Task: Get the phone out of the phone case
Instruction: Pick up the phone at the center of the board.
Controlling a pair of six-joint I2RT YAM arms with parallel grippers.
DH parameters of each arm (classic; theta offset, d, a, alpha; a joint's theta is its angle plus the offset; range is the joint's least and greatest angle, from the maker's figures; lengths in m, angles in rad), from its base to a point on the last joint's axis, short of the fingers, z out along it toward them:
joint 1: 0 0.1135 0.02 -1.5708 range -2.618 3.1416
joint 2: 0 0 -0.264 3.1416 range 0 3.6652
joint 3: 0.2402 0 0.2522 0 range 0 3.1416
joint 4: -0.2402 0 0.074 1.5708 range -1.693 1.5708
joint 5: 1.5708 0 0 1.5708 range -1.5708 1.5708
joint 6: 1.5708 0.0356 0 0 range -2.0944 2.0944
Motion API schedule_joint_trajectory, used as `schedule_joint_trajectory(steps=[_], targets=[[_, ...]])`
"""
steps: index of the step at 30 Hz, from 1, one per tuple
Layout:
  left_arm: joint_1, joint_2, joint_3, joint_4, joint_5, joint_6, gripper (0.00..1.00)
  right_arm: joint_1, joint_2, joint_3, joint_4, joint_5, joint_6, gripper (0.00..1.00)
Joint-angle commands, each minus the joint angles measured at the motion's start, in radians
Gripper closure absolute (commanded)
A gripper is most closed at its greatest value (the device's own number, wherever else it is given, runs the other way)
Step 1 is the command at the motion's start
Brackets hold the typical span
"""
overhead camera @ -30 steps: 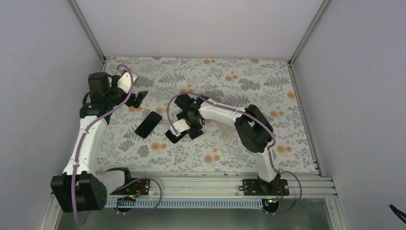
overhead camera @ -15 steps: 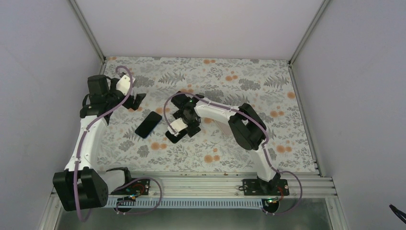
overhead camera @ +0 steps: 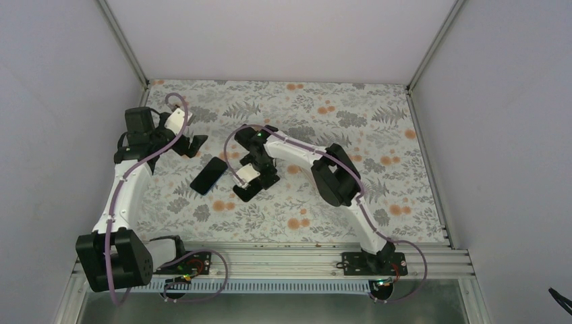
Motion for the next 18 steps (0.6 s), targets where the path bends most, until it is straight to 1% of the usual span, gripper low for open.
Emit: schedule_joint_trajectory(steps=[1, 4, 7, 10, 11, 14, 18], targets=[[0.011, -0.004, -0.007, -0.026, 0.059, 0.039, 0.00, -0.009, 0.109, 0.037, -0.130, 0.026, -0.007, 0.03], [0.018, -0.007, -0.011, -0.019, 0.067, 0.037, 0.00, -0.017, 0.108, 0.024, -0.136, 0.025, 0.017, 0.04], [0.021, -0.001, -0.010, -0.012, 0.078, 0.026, 0.00, -0.036, 0.073, -0.021, -0.104, 0.001, 0.049, 0.05], [0.021, 0.007, -0.010, -0.001, 0.095, 0.003, 0.00, -0.052, 0.040, -0.072, -0.075, -0.008, 0.094, 0.08], [0.021, 0.008, -0.012, 0.008, 0.097, -0.010, 0.00, -0.054, 0.030, -0.090, -0.061, -0.002, 0.119, 0.13], [0.021, 0.015, -0.017, 0.043, 0.074, -0.063, 0.00, -0.054, -0.004, -0.135, -0.013, -0.002, 0.216, 0.21], [0.021, 0.013, -0.026, 0.086, 0.043, -0.127, 0.00, -0.055, -0.080, -0.227, 0.128, -0.021, 0.340, 0.38]])
